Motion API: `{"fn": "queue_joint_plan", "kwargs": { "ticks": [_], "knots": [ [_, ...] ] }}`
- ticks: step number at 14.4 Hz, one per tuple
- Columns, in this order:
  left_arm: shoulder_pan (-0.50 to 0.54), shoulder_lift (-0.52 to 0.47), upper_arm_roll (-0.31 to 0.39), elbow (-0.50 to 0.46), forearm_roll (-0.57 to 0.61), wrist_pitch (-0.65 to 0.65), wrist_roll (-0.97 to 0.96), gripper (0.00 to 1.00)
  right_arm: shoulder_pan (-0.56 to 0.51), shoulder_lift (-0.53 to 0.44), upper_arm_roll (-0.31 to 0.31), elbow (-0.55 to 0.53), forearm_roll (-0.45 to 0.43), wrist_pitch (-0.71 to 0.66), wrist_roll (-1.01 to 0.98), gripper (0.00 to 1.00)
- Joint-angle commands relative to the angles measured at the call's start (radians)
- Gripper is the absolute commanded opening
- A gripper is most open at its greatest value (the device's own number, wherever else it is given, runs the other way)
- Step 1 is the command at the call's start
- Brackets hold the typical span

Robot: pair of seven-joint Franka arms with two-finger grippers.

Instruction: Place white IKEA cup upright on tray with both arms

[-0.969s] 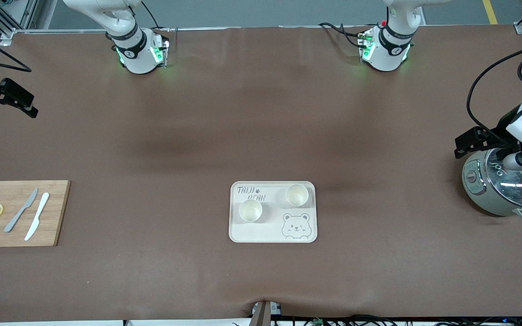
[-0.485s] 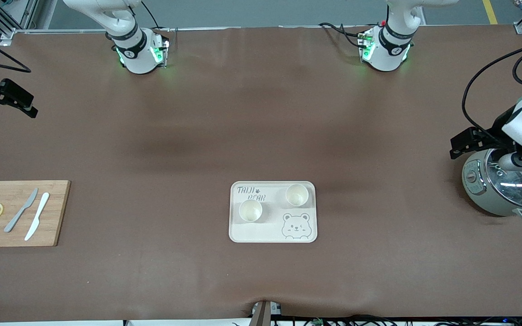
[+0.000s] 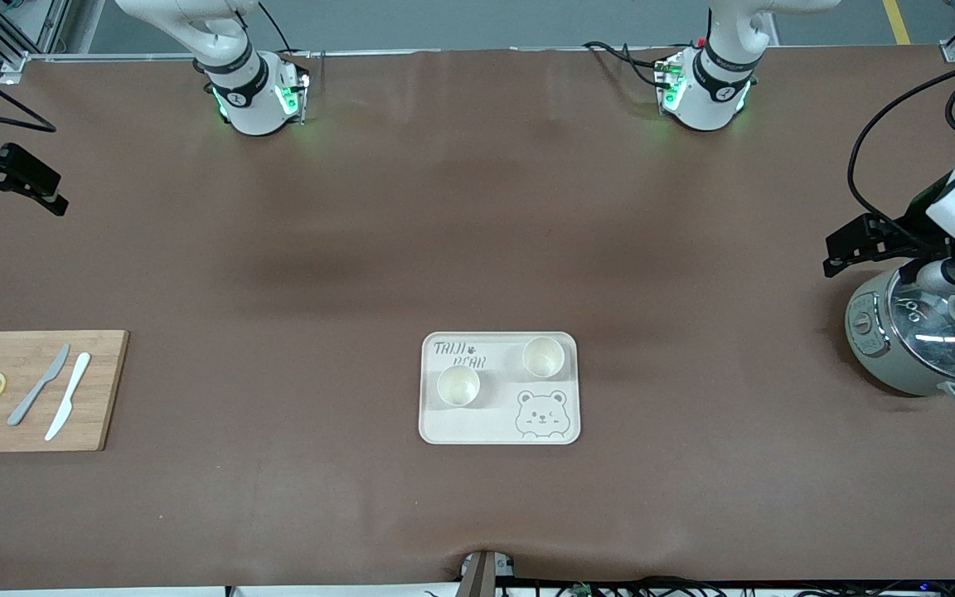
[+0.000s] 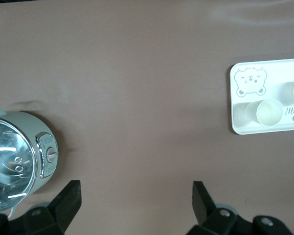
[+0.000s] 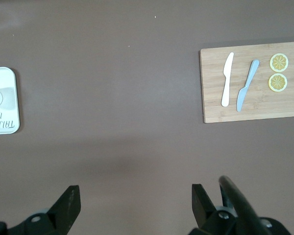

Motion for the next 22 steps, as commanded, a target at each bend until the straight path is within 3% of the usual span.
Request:
{"fn": "queue_joint_plan", "kwargs": {
  "ticks": [1,16,22],
  "knots": [
    [-0.005,-0.002,0.004,-0.002,0.001,-0.016,0.052,1.00,-0.006,0.010,0.006,0.027,-0.019,-0.018,0.020,1.00],
    [-0.017,-0.002,0.002,0.002,0.017,-0.016,0.042,1.00,-0.008,0.010,0.006,0.027,-0.020,-0.018,0.020,1.00],
    [0.002,-0.004,0.007,0.002,-0.033,-0.016,0.059,1.00,-0.008,0.010,0.006,0.027,-0.020,-0.016,0.020,1.00]
  ]
}}
